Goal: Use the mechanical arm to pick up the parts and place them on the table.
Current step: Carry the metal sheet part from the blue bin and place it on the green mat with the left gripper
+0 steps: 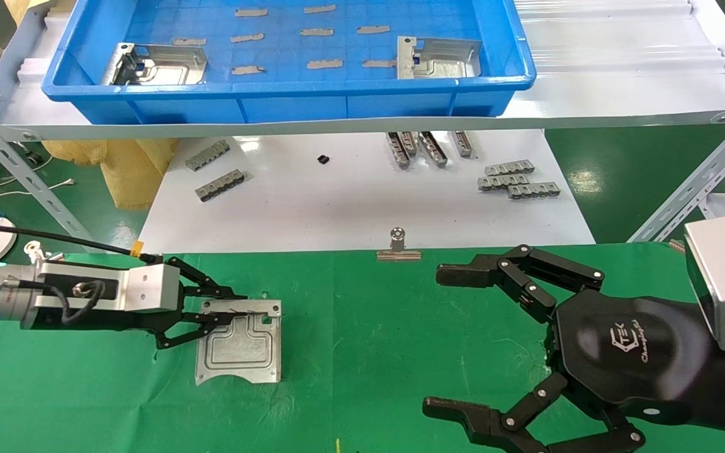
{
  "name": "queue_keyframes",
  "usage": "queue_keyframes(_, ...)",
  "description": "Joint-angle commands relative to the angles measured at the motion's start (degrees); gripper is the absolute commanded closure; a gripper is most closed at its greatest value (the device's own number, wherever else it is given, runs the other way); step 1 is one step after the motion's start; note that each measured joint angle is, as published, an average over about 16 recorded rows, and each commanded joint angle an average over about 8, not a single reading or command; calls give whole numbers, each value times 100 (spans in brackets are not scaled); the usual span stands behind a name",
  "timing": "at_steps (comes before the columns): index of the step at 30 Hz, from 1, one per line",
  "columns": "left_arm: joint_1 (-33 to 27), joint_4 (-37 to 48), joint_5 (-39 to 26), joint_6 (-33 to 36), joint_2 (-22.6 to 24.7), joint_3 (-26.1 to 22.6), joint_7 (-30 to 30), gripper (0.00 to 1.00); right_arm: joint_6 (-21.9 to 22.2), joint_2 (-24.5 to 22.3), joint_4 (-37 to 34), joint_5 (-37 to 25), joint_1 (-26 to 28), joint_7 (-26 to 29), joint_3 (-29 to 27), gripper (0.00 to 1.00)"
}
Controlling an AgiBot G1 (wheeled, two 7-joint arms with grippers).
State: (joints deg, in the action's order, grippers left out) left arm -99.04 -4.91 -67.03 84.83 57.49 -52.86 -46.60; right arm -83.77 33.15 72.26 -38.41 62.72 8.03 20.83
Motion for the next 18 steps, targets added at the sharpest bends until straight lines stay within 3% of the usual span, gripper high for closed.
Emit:
queue_keyframes(1, 10, 93, -29, -119, 57, -15, -105, 10, 0, 0, 0, 0, 0, 0, 0, 0)
queue_keyframes(3, 14, 138, -53, -162, 91, -30, -191, 0, 0, 0, 0, 0, 0, 0, 0, 0)
queue_keyframes(11, -54, 311, 9, -19, 120, 12, -255, 0, 0, 0, 0, 0, 0, 0, 1, 0)
queue_keyframes(18, -56, 638, 442, 475, 15, 317, 462, 0, 0, 0, 0, 1, 0, 0, 1, 0)
